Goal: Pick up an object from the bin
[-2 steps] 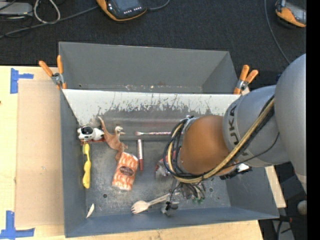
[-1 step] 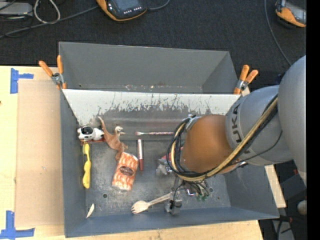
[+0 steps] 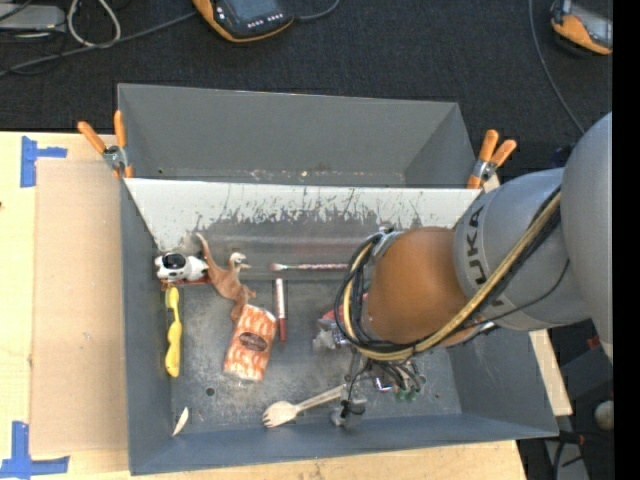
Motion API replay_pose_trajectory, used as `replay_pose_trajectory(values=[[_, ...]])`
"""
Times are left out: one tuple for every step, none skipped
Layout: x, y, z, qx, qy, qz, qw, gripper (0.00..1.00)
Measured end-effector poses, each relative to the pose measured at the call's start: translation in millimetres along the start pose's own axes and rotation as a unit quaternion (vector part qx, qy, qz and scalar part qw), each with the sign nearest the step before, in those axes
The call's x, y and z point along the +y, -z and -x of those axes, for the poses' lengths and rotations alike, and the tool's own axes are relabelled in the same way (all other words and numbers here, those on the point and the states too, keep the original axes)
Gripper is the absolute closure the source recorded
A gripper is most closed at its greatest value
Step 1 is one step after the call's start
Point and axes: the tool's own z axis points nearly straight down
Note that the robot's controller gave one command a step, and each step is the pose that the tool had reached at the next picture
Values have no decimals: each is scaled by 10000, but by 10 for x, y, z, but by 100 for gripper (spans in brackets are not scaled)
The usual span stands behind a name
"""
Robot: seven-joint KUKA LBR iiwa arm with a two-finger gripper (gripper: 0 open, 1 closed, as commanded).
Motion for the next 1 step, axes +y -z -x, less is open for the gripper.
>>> replay_pose_trajectory(values=[[3, -29, 18, -21, 31, 2, 10000, 0]])
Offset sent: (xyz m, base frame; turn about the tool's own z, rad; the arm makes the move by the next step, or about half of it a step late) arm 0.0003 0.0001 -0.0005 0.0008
